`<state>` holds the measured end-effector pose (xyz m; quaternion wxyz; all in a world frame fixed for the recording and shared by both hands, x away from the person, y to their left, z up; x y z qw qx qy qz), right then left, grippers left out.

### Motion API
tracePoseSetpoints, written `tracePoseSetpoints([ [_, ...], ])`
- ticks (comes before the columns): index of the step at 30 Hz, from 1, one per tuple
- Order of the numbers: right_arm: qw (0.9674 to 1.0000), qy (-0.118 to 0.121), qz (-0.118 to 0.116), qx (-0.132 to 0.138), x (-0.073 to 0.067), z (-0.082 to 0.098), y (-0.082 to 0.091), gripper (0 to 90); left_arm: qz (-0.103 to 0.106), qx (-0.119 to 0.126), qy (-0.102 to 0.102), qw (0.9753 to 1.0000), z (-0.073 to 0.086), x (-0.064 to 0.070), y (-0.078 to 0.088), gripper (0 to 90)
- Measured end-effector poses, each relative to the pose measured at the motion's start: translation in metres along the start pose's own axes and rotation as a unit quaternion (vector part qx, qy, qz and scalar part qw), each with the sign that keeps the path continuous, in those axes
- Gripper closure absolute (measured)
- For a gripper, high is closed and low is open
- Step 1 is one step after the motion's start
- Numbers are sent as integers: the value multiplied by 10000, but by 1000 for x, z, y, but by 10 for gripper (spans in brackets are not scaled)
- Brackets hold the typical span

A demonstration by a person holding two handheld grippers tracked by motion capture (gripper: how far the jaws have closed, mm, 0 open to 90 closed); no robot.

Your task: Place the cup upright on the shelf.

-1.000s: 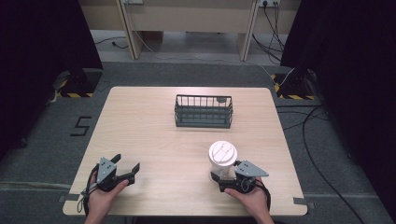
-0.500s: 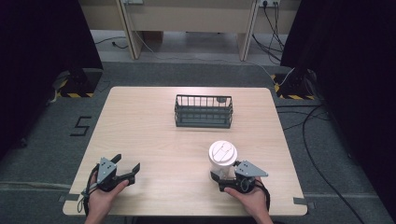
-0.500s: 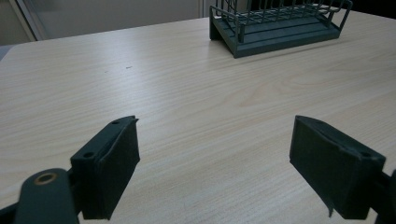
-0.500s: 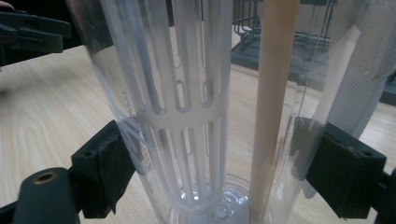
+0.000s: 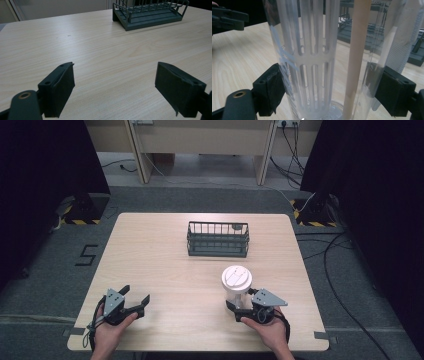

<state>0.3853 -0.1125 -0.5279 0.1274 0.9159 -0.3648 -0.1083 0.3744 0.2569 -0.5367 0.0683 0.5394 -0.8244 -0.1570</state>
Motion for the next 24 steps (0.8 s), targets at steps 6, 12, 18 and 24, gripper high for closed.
tracePoseSetpoints([
  [6,10000,-19,18,5,2,2,-2,187,4,14,3,10000,0,0,0,154],
  [12,9998,-59,57,153,2,-3,0,189,14,17,2,10000,0,1,0,154],
  [18,9994,-112,55,307,4,-10,2,189,11,1,-10,10000,0,0,0,154],
  [24,9992,-120,46,377,5,-15,3,189,7,-5,-10,10000,0,0,0,154],
])
Point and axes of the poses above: each handheld gripper's, and its own axes: y roughly backward along the jaws, z roughly out of its underside, x roughly to its right, the point moved 7 cm from there along -y, roughly forward along the jaws, and after that the axes turned 4 degrees about -y, right-handed, at the moved point
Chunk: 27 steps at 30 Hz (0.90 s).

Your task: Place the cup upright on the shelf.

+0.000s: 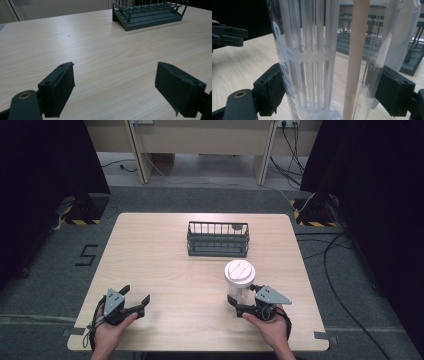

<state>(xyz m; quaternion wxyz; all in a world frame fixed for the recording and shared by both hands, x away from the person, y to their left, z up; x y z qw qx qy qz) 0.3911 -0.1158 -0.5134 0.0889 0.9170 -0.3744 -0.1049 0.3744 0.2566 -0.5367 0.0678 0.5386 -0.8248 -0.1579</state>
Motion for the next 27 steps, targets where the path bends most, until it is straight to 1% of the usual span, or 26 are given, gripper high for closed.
tracePoseSetpoints([
  [4,10000,-20,-12,94,1,-6,0,189,-3,3,12,10000,0,0,0,154],
  [15,9997,-17,22,240,4,-19,-2,189,-5,-4,13,10000,0,0,0,154],
  [22,9993,-31,75,368,10,-30,-6,189,-9,-4,26,10000,0,0,0,154],
  [26,9992,-39,84,391,12,-34,-7,189,-6,-5,32,10000,1,-1,0,154],
  [27,9990,-10,94,437,13,-38,-9,189,-8,-7,32,10000,1,-1,0,154],
])
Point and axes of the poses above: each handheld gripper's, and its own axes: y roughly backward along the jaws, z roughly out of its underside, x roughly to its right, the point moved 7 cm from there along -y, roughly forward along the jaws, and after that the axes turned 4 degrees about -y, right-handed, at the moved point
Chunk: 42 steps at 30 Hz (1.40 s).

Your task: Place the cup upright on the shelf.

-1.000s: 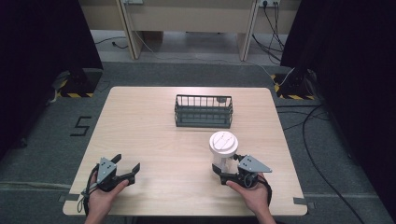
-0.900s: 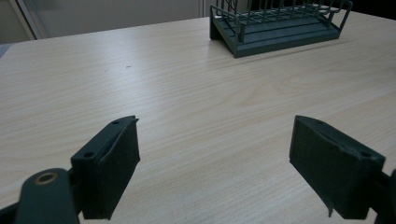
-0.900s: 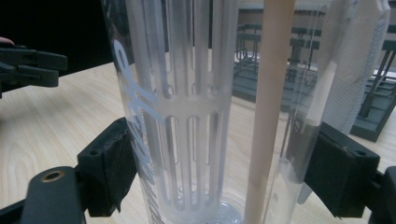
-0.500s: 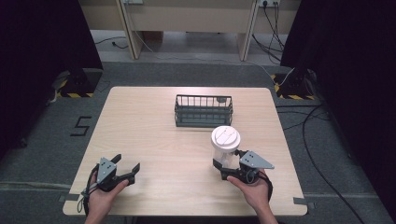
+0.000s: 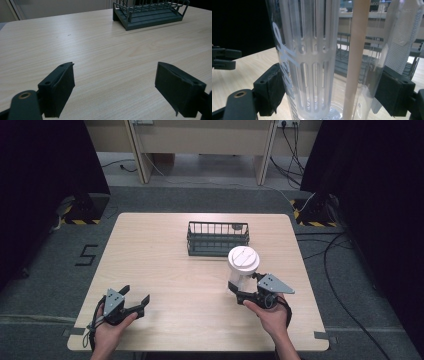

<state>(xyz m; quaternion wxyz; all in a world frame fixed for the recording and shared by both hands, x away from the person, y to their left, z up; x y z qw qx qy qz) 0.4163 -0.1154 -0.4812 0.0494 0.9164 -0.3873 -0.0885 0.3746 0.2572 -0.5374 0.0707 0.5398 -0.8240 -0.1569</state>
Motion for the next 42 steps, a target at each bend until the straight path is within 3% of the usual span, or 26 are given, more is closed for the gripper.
tracePoseSetpoints([
  [19,9996,33,40,268,10,-31,-27,189,34,25,16,10000,-1,1,0,154],
  [42,9994,-58,135,324,24,-53,-55,189,96,41,1,9999,-2,3,1,154],
])
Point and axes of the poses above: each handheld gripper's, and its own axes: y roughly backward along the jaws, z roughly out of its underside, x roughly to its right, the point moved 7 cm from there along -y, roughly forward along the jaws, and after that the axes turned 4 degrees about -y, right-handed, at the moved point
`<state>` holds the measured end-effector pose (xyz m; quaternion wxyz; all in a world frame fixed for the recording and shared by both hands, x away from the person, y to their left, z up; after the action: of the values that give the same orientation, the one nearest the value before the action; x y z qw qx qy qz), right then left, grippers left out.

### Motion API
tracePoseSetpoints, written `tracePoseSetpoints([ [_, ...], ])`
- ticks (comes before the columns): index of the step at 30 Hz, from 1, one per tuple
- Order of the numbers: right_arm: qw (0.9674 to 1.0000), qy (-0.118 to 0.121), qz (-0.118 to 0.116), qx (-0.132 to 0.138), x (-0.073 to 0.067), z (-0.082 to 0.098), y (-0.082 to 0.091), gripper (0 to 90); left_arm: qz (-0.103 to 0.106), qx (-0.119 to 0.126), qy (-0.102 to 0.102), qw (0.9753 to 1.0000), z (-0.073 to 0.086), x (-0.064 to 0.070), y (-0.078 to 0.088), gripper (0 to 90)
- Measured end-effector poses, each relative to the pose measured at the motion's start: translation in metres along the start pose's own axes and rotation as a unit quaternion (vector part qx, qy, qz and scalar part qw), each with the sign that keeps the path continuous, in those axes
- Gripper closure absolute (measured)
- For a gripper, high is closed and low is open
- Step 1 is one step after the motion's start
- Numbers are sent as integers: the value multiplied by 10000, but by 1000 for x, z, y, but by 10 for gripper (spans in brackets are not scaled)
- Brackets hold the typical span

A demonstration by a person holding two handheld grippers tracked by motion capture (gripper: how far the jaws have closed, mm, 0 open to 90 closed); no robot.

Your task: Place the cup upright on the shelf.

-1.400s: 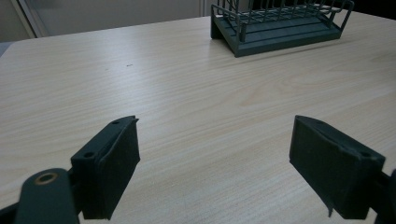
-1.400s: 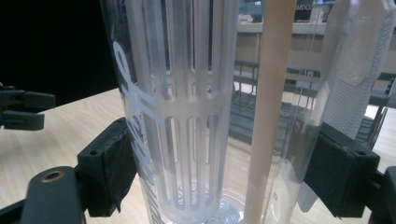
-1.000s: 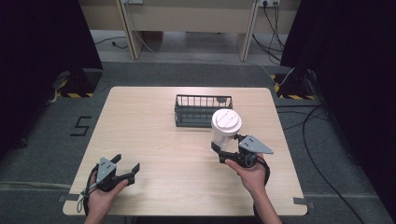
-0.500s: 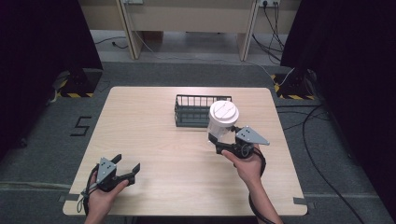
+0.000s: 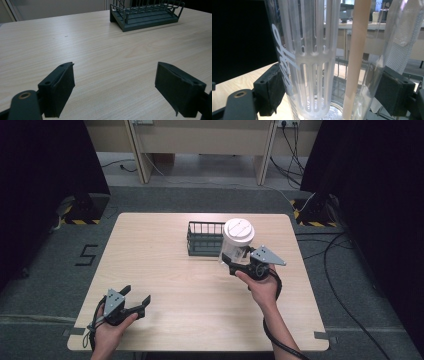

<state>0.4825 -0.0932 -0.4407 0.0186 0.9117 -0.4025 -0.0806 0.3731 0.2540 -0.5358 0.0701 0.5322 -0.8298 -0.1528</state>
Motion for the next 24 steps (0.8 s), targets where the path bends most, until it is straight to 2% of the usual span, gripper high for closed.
tracePoseSetpoints([
  [16,9998,-62,72,200,12,-22,-21,190,17,6,16,10000,0,1,0,153],
  [24,9997,-103,112,190,16,-25,-31,190,38,17,19,10000,-1,3,0,154],
])
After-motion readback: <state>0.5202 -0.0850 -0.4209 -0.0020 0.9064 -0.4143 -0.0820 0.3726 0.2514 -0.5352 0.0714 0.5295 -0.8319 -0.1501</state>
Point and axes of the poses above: each handheld gripper's, and its own axes: y roughly backward along the jaws, z roughly out of its underside, x roughly to its right, the point moved 7 cm from there along -y, roughly forward along the jaws, and after that the axes turned 4 degrees about -y, right-handed, at the moved point
